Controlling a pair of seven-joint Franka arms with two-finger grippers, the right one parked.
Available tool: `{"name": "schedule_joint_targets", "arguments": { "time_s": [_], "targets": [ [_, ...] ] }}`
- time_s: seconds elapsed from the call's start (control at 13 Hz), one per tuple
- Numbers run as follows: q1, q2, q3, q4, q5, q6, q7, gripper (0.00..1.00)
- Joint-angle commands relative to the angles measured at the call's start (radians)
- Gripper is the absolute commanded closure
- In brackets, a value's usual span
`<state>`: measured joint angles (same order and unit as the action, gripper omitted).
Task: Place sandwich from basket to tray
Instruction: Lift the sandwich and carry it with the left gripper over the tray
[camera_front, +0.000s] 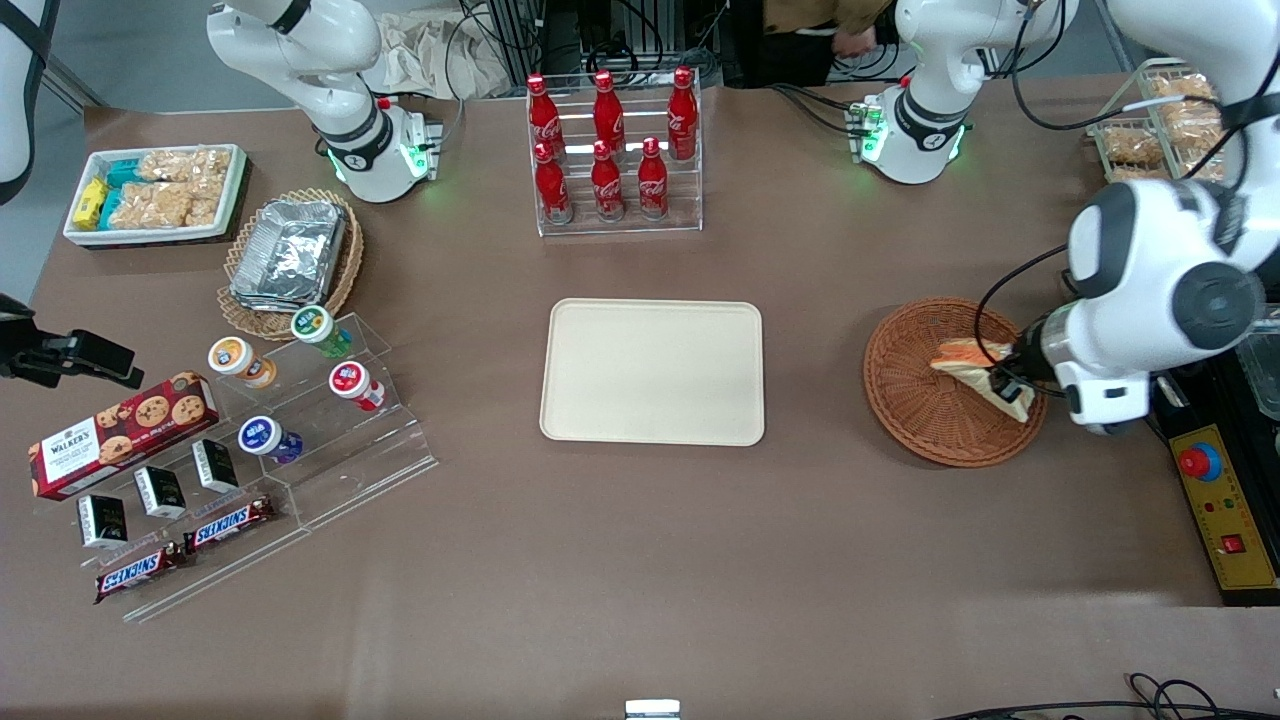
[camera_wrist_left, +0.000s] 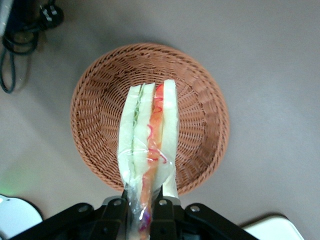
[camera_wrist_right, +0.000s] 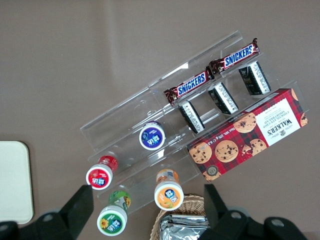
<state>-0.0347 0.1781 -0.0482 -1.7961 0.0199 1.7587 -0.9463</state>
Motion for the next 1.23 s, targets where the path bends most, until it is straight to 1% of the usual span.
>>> {"name": "schedule_joint_targets", "arguments": {
  "time_s": [0.0, 0.08, 0.31, 0.46, 0.54, 0.69, 0.85, 1.15],
  "targets": [
    [-0.025, 0.020, -0.002, 0.176, 0.008, -0.155, 0.078, 0.96],
    [-0.030, 0.021, -0.004, 0.217, 0.008, -0.195, 0.110, 0.96],
    [-0.080, 0.018, -0.019, 0.233, 0.008, -0.205, 0.217, 0.94],
    [-0.155, 0.023, -0.025, 0.225, 0.009, -0.199, 0.260, 0.94],
    [-0.210, 0.043, -0.025, 0.222, 0.012, -0.199, 0.279, 0.94],
    [-0.302, 0.081, -0.025, 0.224, 0.035, -0.189, 0.287, 0.94],
    [-0.384, 0.128, -0.029, 0.228, 0.025, -0.145, 0.290, 0.94],
    [-0.442, 0.257, -0.077, 0.221, -0.005, 0.013, 0.288, 0.94]
  ]
}}
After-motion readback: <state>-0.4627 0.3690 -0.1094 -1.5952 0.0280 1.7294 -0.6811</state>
